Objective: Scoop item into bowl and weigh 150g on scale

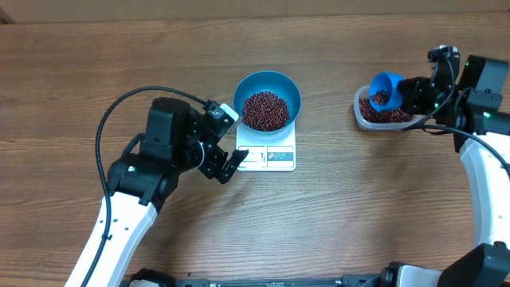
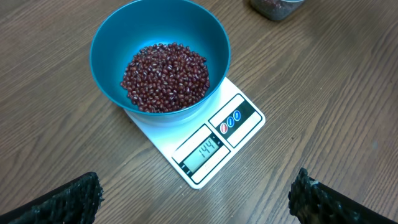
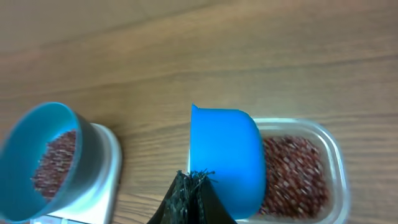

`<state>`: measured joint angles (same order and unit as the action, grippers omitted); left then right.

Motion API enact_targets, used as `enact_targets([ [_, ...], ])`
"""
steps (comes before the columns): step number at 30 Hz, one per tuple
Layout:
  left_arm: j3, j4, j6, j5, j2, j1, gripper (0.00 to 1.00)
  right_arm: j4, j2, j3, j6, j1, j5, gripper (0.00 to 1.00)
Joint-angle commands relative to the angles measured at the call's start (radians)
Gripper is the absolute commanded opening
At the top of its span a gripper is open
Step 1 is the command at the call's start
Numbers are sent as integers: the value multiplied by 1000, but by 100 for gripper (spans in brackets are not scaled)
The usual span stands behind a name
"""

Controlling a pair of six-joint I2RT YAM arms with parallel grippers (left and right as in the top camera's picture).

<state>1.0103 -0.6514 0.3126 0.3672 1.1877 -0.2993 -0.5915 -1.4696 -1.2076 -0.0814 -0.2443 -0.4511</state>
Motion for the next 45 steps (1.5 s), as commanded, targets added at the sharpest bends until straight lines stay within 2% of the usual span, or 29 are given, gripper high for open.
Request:
enact_targets([
  [1,26,1,-14,15,2,5,100,10,32,-62,12,-4,-118,4],
  [11,26,1,-14,15,2,5,99,14,33,-76,65,31,-248,4],
  [24,26,1,-14,15,2,5,99,153,33,-76,119,278,-244,4],
  [32,26,1,-13,15,2,5,100,217,32,-76,116,431,-51,4],
  [40,26,1,-14,15,2,5,99,270,-9,-75,-61,521,0,4],
  [45,26,1,-14,15,2,5,100,284,-38,-75,-80,536,24,4],
])
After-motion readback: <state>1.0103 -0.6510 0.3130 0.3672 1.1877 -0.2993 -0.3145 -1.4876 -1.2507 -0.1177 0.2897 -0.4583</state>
